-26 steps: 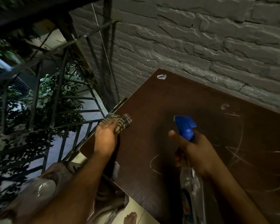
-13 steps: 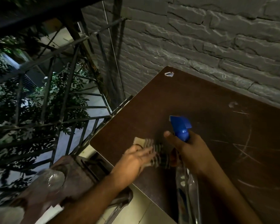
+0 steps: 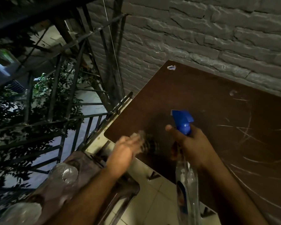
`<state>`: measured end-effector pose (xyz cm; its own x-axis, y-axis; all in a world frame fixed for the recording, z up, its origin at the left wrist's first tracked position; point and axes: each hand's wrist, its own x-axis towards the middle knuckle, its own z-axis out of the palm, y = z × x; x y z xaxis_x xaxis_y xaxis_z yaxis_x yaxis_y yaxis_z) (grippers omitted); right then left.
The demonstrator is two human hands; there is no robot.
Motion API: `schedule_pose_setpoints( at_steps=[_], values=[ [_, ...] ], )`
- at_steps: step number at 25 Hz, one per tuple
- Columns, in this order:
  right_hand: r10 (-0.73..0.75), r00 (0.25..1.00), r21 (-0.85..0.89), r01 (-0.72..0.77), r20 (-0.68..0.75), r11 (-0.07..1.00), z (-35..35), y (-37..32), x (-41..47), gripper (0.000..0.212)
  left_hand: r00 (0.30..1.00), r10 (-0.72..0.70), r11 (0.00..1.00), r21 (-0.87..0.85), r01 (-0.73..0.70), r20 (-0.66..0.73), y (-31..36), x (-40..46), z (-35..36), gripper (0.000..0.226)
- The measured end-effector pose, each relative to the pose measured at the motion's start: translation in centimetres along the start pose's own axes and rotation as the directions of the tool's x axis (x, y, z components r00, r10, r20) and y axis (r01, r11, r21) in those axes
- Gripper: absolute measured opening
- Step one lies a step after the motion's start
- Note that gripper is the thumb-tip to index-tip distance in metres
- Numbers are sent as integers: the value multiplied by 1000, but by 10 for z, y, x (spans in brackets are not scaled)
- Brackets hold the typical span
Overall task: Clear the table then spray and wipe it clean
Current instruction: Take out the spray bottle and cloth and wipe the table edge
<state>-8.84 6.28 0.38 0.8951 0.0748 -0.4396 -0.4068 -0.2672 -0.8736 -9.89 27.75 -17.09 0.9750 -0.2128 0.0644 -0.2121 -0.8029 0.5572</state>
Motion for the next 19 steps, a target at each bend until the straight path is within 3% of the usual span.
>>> schedule_pose_setpoints(
  at_steps=[2,4,5,6,7,9,10,12,14,15,17,19],
  values=[
    [4,1000,2,-4,-31,1000,4,1,-7,26,946,-279,955,54,291,-165,-43,16,-21,46],
    [2,999,-14,-3,-48,1000,7,4,-13,27,918,-333,931,79,356,-218,-41,15,-22,44],
    [-6,999,-27,4,-52,1000,9,5,-16,26,947,-262,954,101,283,-187,-18,8,-17,39],
    [-17,998,-39,15,-56,999,12,7,-18,25,989,-87,986,134,103,-123,2,-3,-5,36],
    [-28,998,-50,25,-54,998,14,9,-21,25,989,136,972,200,-122,-61,24,-18,8,37],
    [-44,998,-53,41,-54,998,18,10,-23,24,945,316,905,274,-326,81,27,-27,17,45],
    [-46,997,-48,44,-56,998,19,10,-23,25,946,322,896,315,-314,27,12,-16,12,47],
    [-36,997,-31,34,-69,999,16,10,-24,26,991,-7,962,270,43,-134,-25,15,-10,45],
    [-17,997,-41,14,-75,999,11,11,-24,27,904,-349,904,165,394,-247,-59,33,-30,44],
    [-10,997,-47,6,-74,999,8,12,-25,27,875,-394,877,172,450,-281,-65,39,-33,44],
    [-3,996,-49,-2,-85,999,0,15,-23,27,894,-357,877,231,421,-272,-49,45,-18,45],
    [9,994,-44,-14,-106,999,-9,18,-20,27,984,-109,939,309,148,-139,-5,42,12,45]
  ],
)
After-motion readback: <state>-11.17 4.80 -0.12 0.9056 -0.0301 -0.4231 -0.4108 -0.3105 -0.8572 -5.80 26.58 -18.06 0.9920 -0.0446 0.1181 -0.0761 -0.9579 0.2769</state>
